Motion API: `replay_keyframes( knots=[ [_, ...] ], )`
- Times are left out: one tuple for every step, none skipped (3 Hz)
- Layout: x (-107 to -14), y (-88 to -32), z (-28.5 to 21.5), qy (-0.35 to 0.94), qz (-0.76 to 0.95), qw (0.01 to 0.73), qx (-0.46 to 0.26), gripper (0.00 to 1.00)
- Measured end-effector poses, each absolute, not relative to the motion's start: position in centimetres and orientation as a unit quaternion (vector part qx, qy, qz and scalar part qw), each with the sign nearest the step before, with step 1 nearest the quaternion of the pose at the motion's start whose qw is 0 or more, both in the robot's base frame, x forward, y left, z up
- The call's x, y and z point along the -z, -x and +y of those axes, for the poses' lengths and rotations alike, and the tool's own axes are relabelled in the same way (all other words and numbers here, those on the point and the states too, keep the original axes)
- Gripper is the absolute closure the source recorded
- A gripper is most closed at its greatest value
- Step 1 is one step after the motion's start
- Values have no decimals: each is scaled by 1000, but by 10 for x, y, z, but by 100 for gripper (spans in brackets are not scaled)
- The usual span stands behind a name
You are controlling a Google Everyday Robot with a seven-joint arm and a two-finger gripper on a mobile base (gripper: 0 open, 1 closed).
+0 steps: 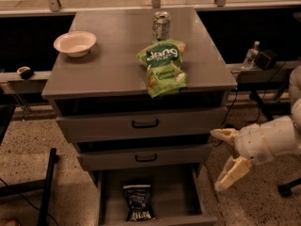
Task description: Pick blue chip bag from bottom drawer and place on counter
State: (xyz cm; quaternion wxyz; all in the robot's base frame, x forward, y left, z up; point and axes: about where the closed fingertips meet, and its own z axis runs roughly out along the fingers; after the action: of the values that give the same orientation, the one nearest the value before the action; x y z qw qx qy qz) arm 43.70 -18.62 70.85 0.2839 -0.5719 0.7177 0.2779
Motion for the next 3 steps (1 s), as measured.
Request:
replay_keyframes(
  knots=[
    [-676, -447, -184, 574, 695, 347, -260, 0],
    [-675, -450, -184, 581, 689, 352, -252, 0],
    [-653, -457, -178, 577, 687, 359, -260, 0]
  ],
)
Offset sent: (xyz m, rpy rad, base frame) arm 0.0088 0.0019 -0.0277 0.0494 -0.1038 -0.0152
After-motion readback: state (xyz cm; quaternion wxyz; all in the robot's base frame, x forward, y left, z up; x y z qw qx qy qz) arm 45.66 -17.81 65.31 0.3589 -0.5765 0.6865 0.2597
